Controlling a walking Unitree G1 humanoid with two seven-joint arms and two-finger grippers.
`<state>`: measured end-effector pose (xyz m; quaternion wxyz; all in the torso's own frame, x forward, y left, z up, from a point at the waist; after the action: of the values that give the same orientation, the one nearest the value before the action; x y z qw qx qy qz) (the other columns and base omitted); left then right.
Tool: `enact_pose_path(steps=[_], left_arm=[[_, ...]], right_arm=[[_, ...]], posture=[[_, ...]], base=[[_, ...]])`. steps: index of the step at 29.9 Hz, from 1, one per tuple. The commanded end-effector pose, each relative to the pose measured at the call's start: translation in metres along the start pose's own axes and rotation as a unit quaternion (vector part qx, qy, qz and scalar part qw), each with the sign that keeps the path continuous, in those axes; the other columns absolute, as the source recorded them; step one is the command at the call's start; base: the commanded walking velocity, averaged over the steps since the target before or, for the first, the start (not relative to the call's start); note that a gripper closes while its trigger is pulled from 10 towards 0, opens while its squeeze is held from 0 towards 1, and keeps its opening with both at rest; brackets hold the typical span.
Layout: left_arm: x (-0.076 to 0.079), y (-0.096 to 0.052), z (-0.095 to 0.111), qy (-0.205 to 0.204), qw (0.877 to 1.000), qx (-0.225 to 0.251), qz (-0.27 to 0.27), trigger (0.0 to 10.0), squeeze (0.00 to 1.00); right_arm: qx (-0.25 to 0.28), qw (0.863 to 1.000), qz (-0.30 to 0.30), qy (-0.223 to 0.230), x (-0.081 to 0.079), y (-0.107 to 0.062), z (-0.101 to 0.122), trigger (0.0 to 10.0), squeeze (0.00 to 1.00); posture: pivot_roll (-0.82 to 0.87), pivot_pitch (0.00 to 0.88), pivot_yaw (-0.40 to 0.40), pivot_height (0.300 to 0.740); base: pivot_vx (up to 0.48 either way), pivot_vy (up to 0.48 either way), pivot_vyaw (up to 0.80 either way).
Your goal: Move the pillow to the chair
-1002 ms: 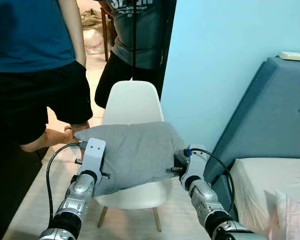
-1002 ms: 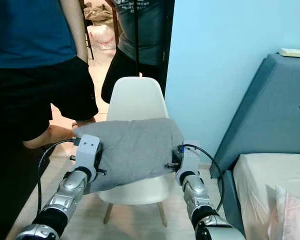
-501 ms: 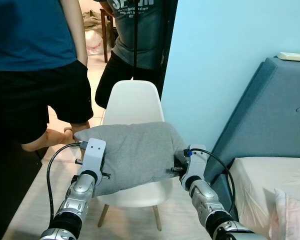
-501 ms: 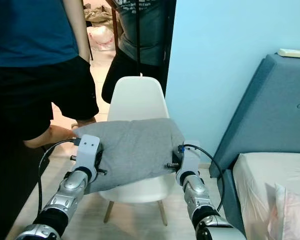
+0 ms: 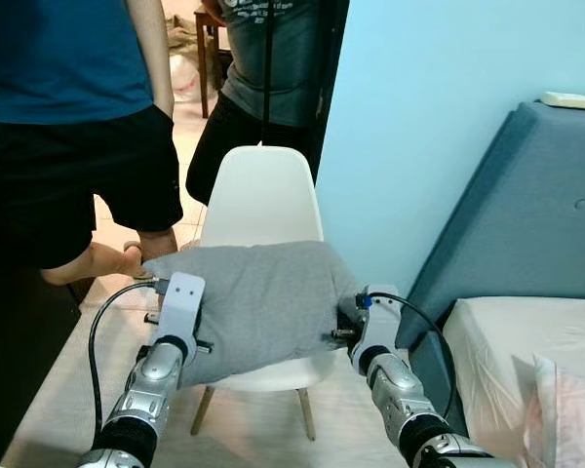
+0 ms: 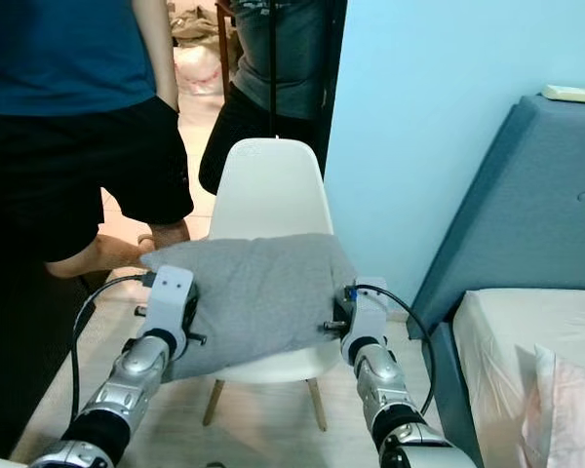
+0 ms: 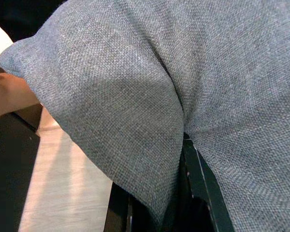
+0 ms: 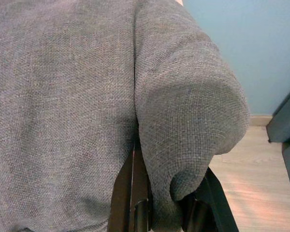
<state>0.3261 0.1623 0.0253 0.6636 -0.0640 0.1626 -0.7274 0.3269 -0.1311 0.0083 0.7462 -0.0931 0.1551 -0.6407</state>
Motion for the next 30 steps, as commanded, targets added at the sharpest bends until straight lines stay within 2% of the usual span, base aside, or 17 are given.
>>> enact_pose_path(steps=[1,5,30], left_arm=[[0.0097,0.002,0.0102,0.007,1.0,0.02,-0.016,10.0,0.0],[0.0088,0.0023,0.0115,0.008,1.0,0.021,-0.015,10.0,0.0],[0.0079,0.0011,0.0107,0.015,0.999,0.017,-0.023,10.0,0.0]], right_arm=[[0.013,1.0,0.021,-0.012,-0.009,0.0017,0.0046,10.0,0.0],[0.012,1.0,0.022,-0.014,-0.0098,0.0018,0.0044,10.0,0.0],[0.007,1.0,0.012,-0.012,-0.0061,-0.0004,0.0002,10.0,0.0]], posture=[[0.11,0.0,-0.054,0.65],[0.11,0.0,-0.055,0.635],[0.11,0.0,-0.039,0.635]], base=[[0.0,0.0,0.0],[0.0,0.0,0.0],[0.0,0.0,0.0]])
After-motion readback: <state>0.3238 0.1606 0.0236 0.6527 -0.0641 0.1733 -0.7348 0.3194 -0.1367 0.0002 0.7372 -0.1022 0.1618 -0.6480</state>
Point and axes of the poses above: a point about 5 cm out from each wrist's last joint towards the gripper, its own y axis pointing out of the wrist towards the gripper, its own z axis along the axis of the wrist's last joint, x = y × z, the point moved 2 cm from there along y, pointing out of the wrist towards the gripper, and after that the axes turned 3 degrees about -y, right-handed, at the moved point
